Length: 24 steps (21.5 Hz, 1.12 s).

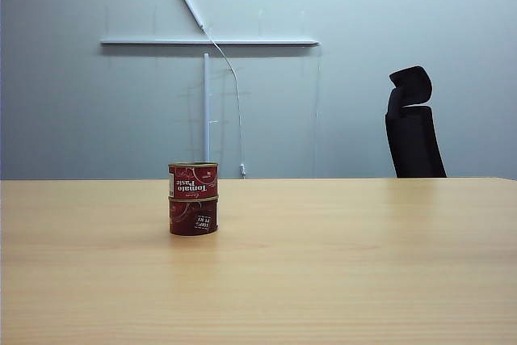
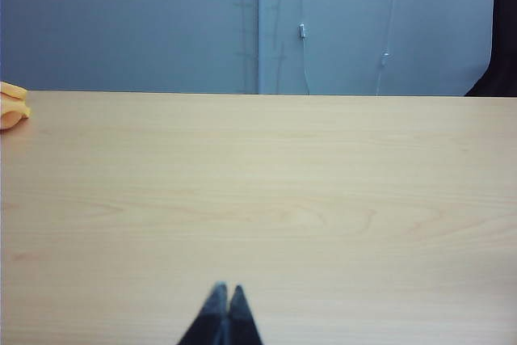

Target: Stack a can of tomatoes on the right onto the can of tomatoes on the left.

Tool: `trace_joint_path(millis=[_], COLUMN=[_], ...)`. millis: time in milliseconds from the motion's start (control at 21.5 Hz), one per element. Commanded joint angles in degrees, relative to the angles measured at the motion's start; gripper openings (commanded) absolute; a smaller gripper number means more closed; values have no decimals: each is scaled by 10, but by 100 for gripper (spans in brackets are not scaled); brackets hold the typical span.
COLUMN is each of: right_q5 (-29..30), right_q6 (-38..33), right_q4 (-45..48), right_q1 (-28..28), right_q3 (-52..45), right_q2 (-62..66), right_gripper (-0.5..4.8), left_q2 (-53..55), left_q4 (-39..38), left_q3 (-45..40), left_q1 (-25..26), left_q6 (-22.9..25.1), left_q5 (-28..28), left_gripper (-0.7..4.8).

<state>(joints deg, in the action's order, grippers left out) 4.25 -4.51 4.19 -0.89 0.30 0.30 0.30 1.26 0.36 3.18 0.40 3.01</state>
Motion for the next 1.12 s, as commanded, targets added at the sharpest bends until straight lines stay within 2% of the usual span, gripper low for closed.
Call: trace_joint_path(millis=[47, 326, 1119], right_q5=[-14, -8, -9], right_q6=[-2, -2, 0], right_q4=[-1, -16, -16], right_q1=[-3, 17, 17], right_q3=[-3, -3, -2], right_q2=[-3, -3, -3], right_gripper=[-5, -5, -5], left_q2=[0, 0, 0], left_q4=[5, 4, 4], left_q3=[2, 2, 2], left_q1=[1, 1, 1], left_q6=[0, 0, 0], left_q5=[2, 2, 2], left_gripper=[-4, -4, -4])
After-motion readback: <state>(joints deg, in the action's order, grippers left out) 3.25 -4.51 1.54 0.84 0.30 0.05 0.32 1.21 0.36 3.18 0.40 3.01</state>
